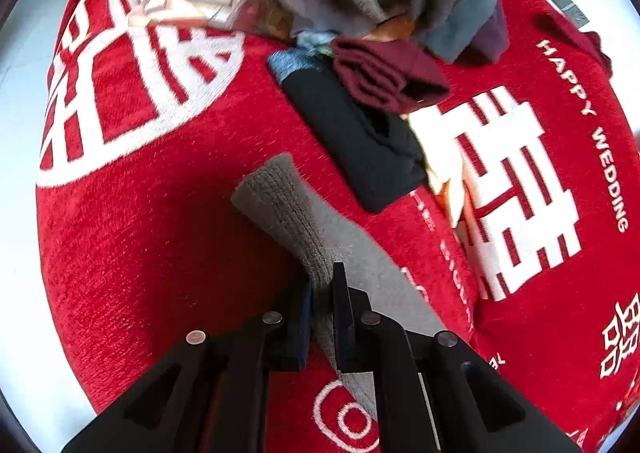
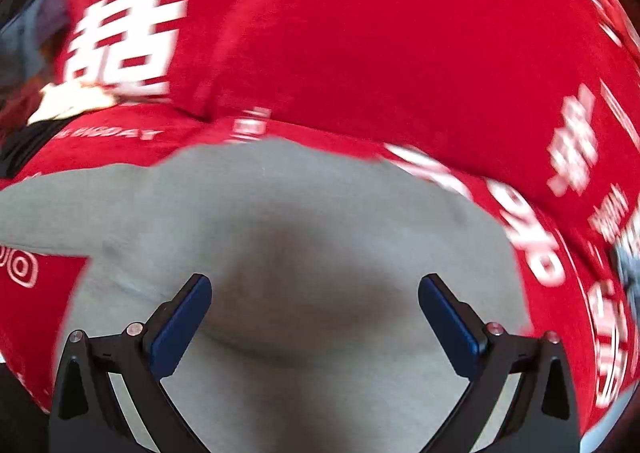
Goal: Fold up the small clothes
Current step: 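Grasp the other grey sleeve cuff with the left gripper and lift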
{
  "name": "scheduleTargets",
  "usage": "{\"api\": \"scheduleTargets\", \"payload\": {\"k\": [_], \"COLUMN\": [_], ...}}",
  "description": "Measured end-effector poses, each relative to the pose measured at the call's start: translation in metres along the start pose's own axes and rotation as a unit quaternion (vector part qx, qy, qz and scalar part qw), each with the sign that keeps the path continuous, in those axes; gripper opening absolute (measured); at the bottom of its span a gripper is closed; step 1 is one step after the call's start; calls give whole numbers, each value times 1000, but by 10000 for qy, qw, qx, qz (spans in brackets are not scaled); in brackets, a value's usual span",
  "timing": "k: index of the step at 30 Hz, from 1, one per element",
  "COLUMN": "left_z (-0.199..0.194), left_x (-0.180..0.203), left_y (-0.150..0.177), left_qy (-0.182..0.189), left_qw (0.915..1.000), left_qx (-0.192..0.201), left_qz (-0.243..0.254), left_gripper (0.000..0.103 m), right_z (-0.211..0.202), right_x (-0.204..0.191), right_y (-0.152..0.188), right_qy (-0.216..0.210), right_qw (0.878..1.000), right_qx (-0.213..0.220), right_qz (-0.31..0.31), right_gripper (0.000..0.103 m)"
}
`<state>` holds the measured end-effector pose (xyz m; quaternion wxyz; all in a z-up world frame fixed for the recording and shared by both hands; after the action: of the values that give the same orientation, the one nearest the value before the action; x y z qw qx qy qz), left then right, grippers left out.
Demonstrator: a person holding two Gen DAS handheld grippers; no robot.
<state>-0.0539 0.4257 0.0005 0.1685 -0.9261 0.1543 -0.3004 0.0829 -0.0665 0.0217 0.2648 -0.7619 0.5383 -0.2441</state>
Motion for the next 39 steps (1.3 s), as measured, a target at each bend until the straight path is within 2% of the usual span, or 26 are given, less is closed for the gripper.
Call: {"api": "scheduleTargets", "payload": {"k": [2,5,9,11,12,13,15,16,17,21,25,28,31,34,39], "left_z": [-5,-12,-14,-15,-17,-18,-22,-25,-27,-38,-45,-43,-43,-59,-104], "left_x": [5,7,6,7,8,10,15,19,22,46,84,124,174,232,337], "left_y": [0,-1,-4,-4,-4,-4,-4,-3,-2,8,27,50,83,122,211], "left_qy": [-2,53,33,16,-12,-39,-100,-133,-164,-229,-312,-286,-222,58,698], "left_qw": [9999,9998,9997,9996,9994,9992,9985,9981,9978,9954,9900,9844,9753,9641,9312], "left_qx": [94,142,130,128,160,197,259,295,324,395,431,308,221,210,315], "left_qz": [121,141,200,251,296,359,463,515,556,843,1306,1709,2187,2645,3563], "left_gripper": [9,9,9,9,9,9,9,9,9,9,9,9,9,9,9], "right_z": [19,61,111,125,121,111,91,81,72,38,17,1,-11,-28,-51], "right_x": [-40,-102,-160,-185,-195,-203,-209,-202,-192,-128,-31,33,87,132,186], "right_y": [-21,-43,-47,-40,-41,-42,-44,-45,-45,-39,-14,8,31,48,66], "right_qy": [-89,-261,-28,-98,87,89,-1099,-1406,-1337,-891,-384,-198,-89,-26,81], "right_qw": [9988,9934,9849,9814,9815,9807,9768,9764,9796,9893,9973,9990,9977,9953,9908], "right_qx": [-17,-330,-740,-991,-877,-687,-682,-693,-639,-276,-341,-401,-437,-338,-50], "right_qz": [-473,-1065,-1562,-1639,-1703,-1826,-1707,-1483,-1358,-1117,-527,34,519,911,1347], "right_gripper": [103,103,103,99,98,98,98,98,98,98,98,98,98,98,98]}}
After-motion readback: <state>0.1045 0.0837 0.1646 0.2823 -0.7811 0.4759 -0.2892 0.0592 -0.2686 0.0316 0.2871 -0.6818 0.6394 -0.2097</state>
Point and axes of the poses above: each gripper's, at about its wrist camera, not at the fingertips, and z roughly the way its jaws point, x to its right, y to its underside, the point moved 3 cm from there along z, roughly the way its jaws point, and after that the axes turned 7 degrees about -y, right-handed, at the moved point
